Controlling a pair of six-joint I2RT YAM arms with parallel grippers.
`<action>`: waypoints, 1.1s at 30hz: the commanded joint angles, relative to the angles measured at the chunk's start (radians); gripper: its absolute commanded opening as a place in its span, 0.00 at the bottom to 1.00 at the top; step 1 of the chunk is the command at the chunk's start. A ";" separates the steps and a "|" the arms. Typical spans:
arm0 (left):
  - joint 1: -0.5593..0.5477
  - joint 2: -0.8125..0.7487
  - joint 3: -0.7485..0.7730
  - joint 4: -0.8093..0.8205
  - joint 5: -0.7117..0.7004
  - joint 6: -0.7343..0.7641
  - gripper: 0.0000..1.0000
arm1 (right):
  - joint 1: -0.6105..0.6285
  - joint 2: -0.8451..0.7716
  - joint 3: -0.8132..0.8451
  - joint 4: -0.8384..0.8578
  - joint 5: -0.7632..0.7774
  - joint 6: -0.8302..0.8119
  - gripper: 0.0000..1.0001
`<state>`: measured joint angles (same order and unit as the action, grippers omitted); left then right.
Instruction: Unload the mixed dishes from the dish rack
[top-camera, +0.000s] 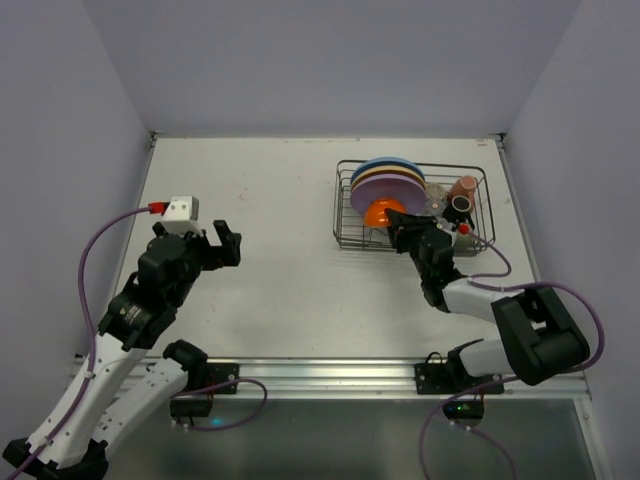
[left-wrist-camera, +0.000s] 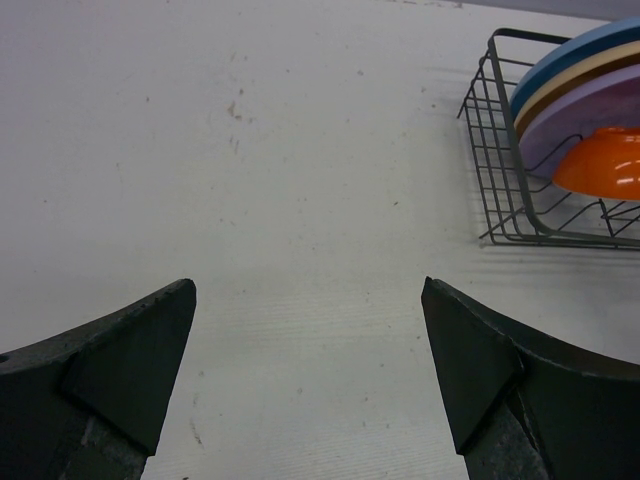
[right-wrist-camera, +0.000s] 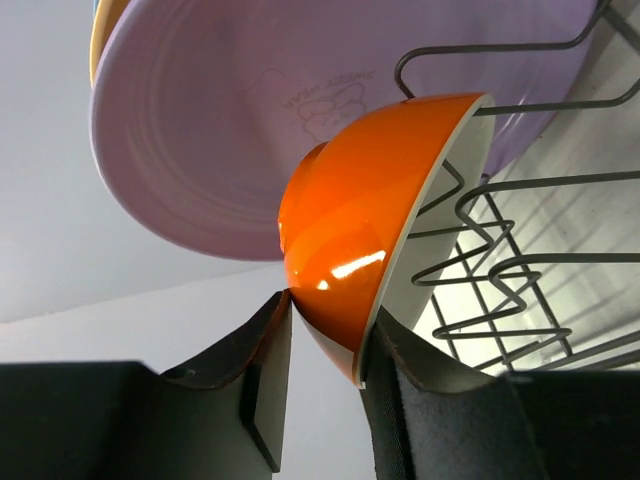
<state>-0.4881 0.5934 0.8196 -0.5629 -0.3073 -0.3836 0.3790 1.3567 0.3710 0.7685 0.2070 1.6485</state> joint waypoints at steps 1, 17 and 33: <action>-0.012 0.000 -0.008 0.027 0.004 -0.006 1.00 | 0.003 0.056 -0.021 0.027 0.008 0.019 0.33; -0.017 0.000 -0.007 0.021 -0.007 -0.009 1.00 | 0.004 0.022 -0.037 0.194 0.003 -0.030 0.00; -0.023 -0.004 -0.007 0.018 -0.015 -0.011 1.00 | 0.004 0.042 -0.038 0.299 -0.032 -0.059 0.00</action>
<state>-0.5007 0.5934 0.8196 -0.5632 -0.3080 -0.3836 0.3794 1.4082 0.3321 1.0008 0.1833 1.6428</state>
